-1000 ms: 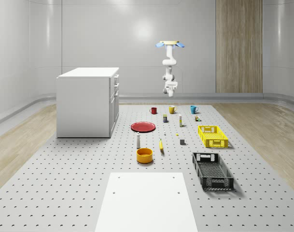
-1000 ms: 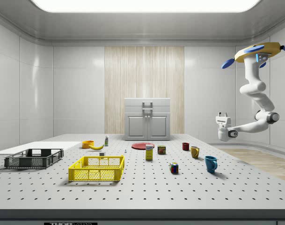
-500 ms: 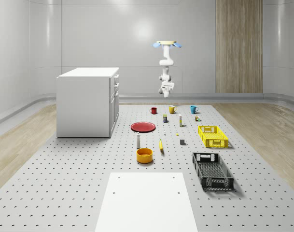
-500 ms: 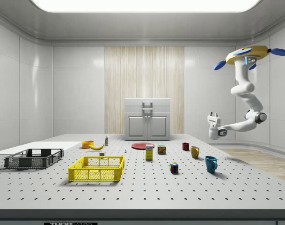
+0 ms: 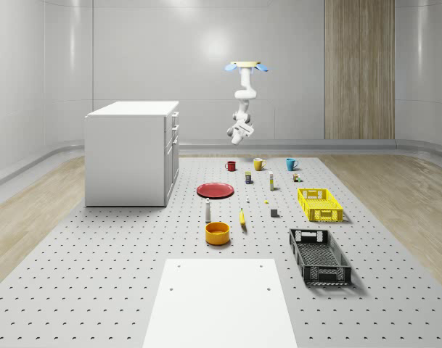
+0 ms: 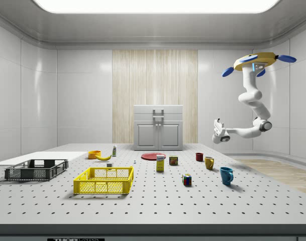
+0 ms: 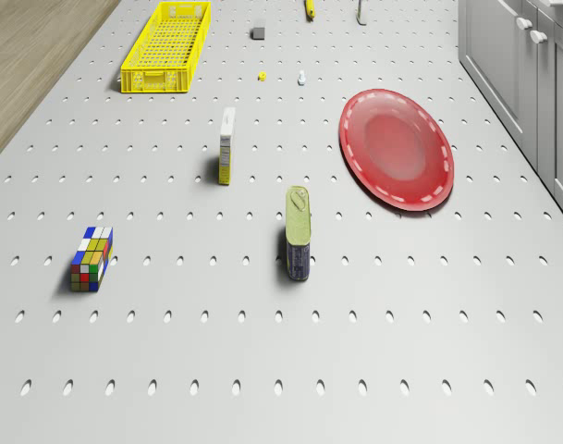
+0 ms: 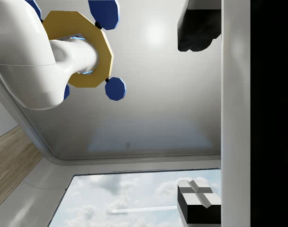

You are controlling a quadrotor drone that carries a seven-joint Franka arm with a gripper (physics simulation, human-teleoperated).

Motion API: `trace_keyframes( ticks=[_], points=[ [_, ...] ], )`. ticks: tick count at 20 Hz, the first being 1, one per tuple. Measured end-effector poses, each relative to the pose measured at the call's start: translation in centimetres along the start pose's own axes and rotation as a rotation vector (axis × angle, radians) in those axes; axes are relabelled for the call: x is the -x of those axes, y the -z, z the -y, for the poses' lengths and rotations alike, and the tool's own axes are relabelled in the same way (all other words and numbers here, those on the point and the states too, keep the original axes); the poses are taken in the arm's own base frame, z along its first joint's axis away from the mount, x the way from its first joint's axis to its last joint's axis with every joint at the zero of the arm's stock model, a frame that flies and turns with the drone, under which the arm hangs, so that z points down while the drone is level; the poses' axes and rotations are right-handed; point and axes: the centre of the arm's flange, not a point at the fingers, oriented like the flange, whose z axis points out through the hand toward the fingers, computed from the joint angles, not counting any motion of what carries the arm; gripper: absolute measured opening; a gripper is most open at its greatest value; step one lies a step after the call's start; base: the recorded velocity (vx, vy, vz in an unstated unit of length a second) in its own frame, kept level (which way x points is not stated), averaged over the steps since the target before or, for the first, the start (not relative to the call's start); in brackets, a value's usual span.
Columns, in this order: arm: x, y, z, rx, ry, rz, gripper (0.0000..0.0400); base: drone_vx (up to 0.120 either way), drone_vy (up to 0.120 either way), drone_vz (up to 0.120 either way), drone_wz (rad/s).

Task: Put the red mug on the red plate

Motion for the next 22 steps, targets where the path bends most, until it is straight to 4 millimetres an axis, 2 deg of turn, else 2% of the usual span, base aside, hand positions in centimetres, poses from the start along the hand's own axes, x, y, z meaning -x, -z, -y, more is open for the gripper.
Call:
trace_keyframes(
  ticks=[2,4,7,9,12,15,18,22],
  points=[
    [1.7,-0.3,1.7,0.172,0.005,-0.173,0.04,0.12,-0.12,0.0,0.0],
    [3.7,-1.5,3.6,0.384,0.012,-0.385,0.04,0.12,-0.12,0.0,0.0],
    [6.2,-5.2,6.0,0.748,0.023,-0.747,0.04,0.12,-0.12,-0.067,0.0],
    [7.0,-8.2,6.7,0.983,0.029,-0.981,0.04,0.12,-0.12,-0.12,0.0],
    [7.0,-12.2,6.6,1.269,0.038,-1.264,0.04,0.12,-0.12,-0.12,0.0],
    [6.4,-14.7,5.9,1.459,0.047,-1.455,0.04,0.013,-0.013,-0.12,0.0],
    [5.9,-16.1,5.3,1.574,0.054,-1.572,0.04,0.0,0.0,-0.12,0.0],
    [5.4,-17.0,4.7,1.658,0.06,-1.657,0.04,0.0,-0.09,-0.12,0.0]
  ],
)
